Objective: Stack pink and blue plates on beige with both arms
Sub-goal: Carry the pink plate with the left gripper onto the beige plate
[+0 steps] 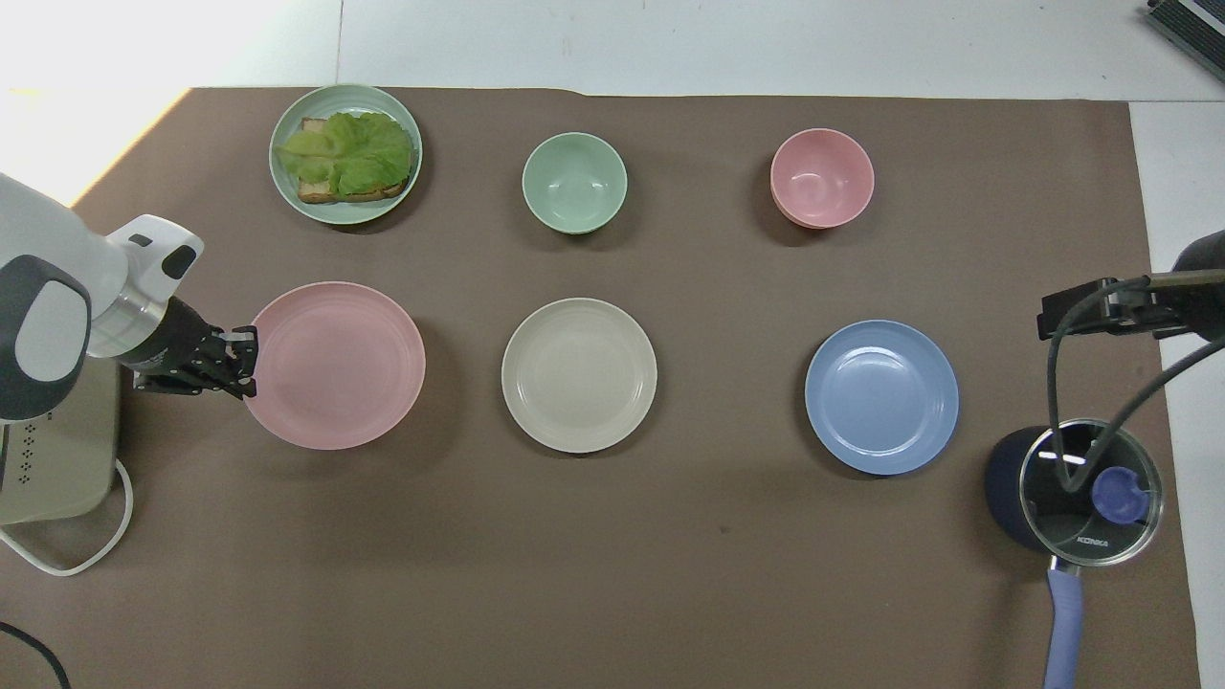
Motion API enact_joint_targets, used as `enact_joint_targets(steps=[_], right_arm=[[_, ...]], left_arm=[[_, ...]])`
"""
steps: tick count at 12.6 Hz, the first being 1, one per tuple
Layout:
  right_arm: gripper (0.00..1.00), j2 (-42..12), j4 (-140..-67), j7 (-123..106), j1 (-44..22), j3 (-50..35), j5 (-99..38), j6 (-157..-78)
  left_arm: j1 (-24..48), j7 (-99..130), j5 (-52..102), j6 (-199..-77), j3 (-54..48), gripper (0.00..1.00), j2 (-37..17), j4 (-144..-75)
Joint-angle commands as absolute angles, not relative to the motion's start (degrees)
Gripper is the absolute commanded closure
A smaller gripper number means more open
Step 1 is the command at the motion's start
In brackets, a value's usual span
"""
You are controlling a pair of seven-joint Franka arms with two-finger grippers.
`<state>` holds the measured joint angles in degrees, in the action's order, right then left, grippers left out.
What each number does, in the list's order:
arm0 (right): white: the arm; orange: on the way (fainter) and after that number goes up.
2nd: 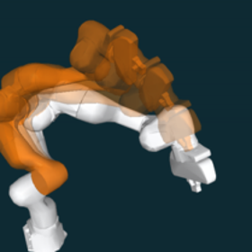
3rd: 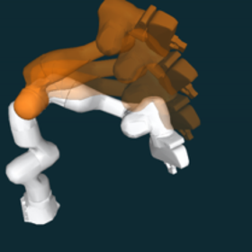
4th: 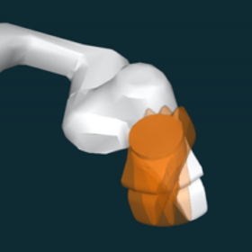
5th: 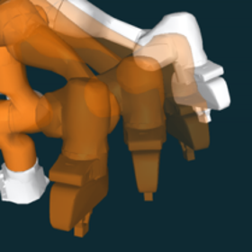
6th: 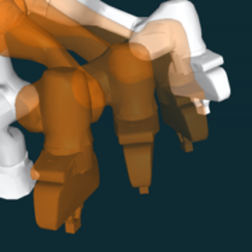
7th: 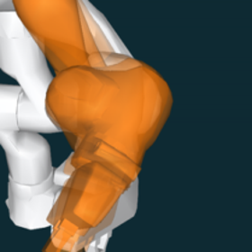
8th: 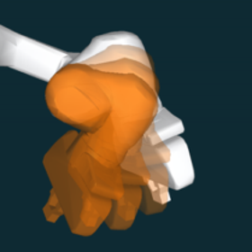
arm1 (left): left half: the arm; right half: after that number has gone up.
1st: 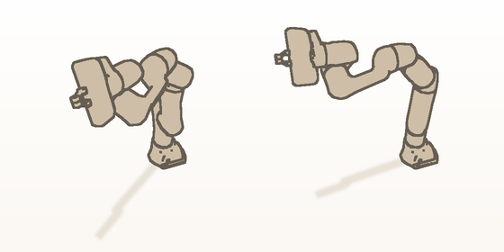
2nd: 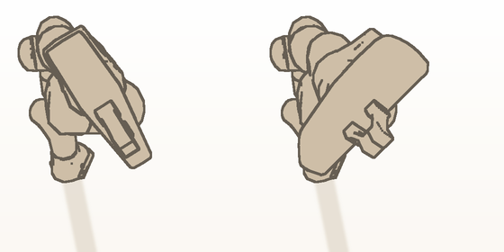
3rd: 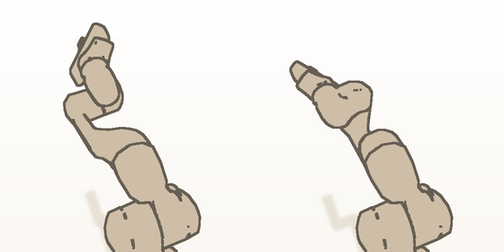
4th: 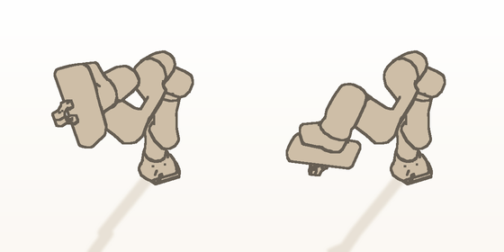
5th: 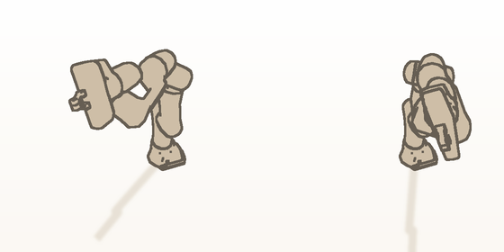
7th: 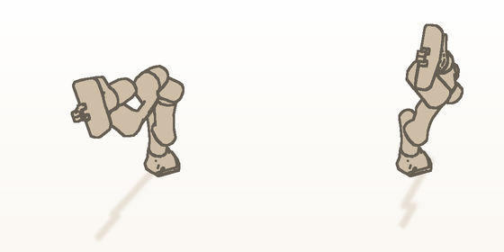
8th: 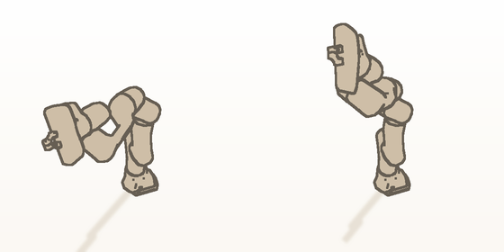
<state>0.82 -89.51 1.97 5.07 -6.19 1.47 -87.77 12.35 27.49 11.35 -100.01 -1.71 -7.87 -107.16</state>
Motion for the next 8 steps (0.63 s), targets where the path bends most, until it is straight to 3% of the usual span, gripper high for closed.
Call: enact_joint_targets(steps=[1,5,6,7,8], right_arm=[[0.0,1.8,-90.3,2.5,5.8,-6.5,1.2,-87.1],[0.0,1.8,-90.3,2.5,5.8,-6.4,1.2,-87.1],[0.0,1.8,-90.3,2.5,5.9,-6.4,1.2,-87.1],[0.0,1.8,-90.3,2.1,5.9,-6.4,1.2,-87.1],[0.0,1.8,-90.3,1.8,5.9,-6.4,1.2,-87.2]], left_arm=[[19.2,31.2,14.2,-105.3,-0.8,1.0,-6.2,-110.6],[26.4,31.1,15.5,-119.3,-0.8,1.0,-9.3,-115.3],[26.3,30.9,15.8,-119.6,-0.8,0.8,-9.3,-115.2],[26.4,31.4,16.6,-119.8,-0.8,0.67,-9.4,-115.1],[26.2,31.4,16.6,-119.8,-0.7,0.29,-9.4,-115.1]])
